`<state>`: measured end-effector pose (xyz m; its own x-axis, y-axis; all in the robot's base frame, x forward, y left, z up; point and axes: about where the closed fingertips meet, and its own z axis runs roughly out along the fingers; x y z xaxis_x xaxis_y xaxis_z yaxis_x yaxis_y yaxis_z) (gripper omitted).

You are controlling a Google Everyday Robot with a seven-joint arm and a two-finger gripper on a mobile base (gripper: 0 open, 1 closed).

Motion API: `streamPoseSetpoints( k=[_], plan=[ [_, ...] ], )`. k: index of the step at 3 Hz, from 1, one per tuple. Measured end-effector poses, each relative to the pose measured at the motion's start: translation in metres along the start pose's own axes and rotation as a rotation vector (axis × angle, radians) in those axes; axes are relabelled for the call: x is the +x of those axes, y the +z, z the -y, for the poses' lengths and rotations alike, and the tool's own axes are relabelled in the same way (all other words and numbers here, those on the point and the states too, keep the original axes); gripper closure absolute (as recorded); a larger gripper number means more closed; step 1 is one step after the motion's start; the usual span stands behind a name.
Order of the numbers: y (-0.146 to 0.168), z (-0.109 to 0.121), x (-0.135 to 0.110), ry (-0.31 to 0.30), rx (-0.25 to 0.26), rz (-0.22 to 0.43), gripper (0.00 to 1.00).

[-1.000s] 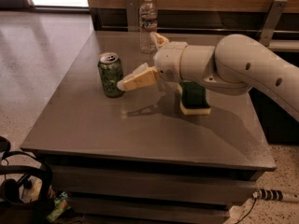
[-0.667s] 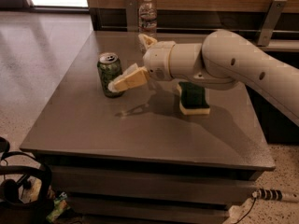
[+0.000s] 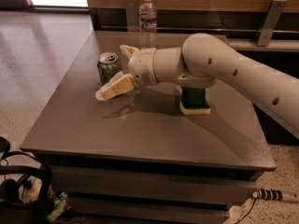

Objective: Pick green can

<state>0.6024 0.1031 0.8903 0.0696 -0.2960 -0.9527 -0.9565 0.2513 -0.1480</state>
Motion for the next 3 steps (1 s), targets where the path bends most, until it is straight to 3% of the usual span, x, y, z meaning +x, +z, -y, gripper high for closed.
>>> streamPoseSetpoints(
  k=[3],
  plan=[
    [0.0043, -0.0041, -0.0036, -0.005, -0.008, 0.001, 0.72]
  ],
)
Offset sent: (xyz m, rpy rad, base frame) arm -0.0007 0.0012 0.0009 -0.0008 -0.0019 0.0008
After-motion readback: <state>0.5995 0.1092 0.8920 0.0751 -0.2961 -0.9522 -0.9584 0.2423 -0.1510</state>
